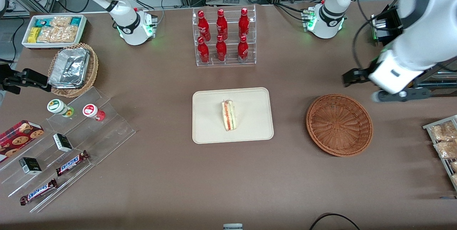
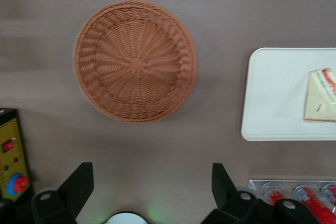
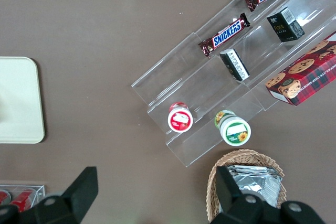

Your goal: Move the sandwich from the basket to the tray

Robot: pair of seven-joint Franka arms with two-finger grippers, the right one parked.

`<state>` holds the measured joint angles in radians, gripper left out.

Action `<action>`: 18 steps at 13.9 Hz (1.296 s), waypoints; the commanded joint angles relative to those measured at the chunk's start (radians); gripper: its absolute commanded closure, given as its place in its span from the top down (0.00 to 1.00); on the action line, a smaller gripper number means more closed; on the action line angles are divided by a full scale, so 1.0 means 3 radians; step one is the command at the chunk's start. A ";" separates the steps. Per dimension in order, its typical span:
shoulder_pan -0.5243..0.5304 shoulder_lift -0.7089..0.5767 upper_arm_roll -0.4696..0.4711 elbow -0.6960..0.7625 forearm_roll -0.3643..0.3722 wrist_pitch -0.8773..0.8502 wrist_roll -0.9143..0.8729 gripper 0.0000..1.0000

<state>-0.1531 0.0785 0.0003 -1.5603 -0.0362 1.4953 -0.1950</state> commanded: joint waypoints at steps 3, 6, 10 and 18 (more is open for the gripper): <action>0.0372 -0.0374 -0.0042 -0.0398 -0.0002 0.0027 0.0420 0.99; 0.0490 -0.0451 -0.0032 -0.0439 0.0044 0.0073 0.0578 0.99; 0.0464 -0.0375 -0.0037 -0.0276 0.0049 0.0155 0.0604 0.99; 0.0321 -0.0410 -0.0037 -0.0357 0.0279 0.0328 0.0609 1.00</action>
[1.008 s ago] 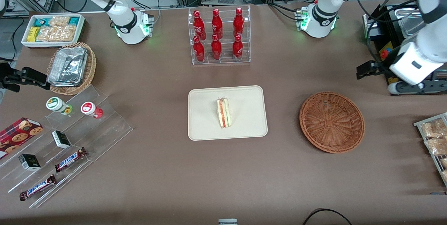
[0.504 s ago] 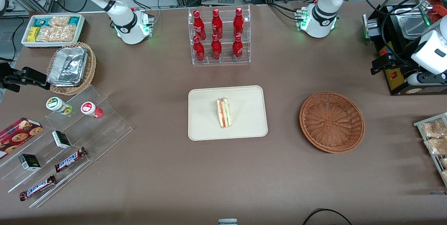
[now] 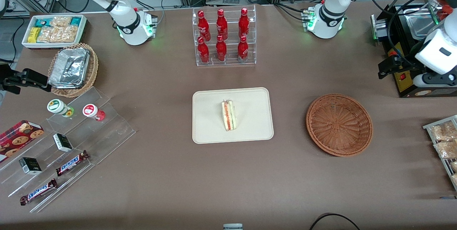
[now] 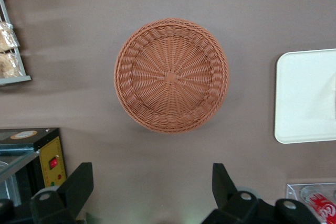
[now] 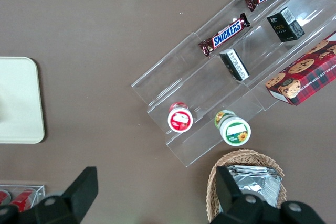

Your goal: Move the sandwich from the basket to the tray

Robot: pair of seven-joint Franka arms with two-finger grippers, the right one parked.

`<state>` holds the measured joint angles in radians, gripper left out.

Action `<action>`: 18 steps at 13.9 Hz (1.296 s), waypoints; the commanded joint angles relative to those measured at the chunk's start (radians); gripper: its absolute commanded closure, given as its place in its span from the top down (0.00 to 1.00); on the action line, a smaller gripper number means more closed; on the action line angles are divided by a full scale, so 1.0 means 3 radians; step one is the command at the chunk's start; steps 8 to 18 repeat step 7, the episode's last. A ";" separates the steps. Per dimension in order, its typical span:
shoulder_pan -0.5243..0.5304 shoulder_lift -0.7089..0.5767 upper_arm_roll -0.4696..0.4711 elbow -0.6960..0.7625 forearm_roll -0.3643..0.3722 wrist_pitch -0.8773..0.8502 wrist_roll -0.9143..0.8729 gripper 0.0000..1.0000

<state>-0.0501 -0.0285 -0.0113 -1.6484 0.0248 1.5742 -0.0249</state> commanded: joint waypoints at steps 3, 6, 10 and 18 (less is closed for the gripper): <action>-0.0022 -0.0028 0.0002 -0.0048 0.0076 0.0045 0.0037 1.00; -0.0027 -0.0007 -0.0003 -0.0007 0.0051 0.0045 0.0032 1.00; -0.0022 -0.0002 -0.0003 0.0008 0.0040 0.0045 0.0032 1.00; -0.0022 -0.0002 -0.0003 0.0008 0.0040 0.0045 0.0032 1.00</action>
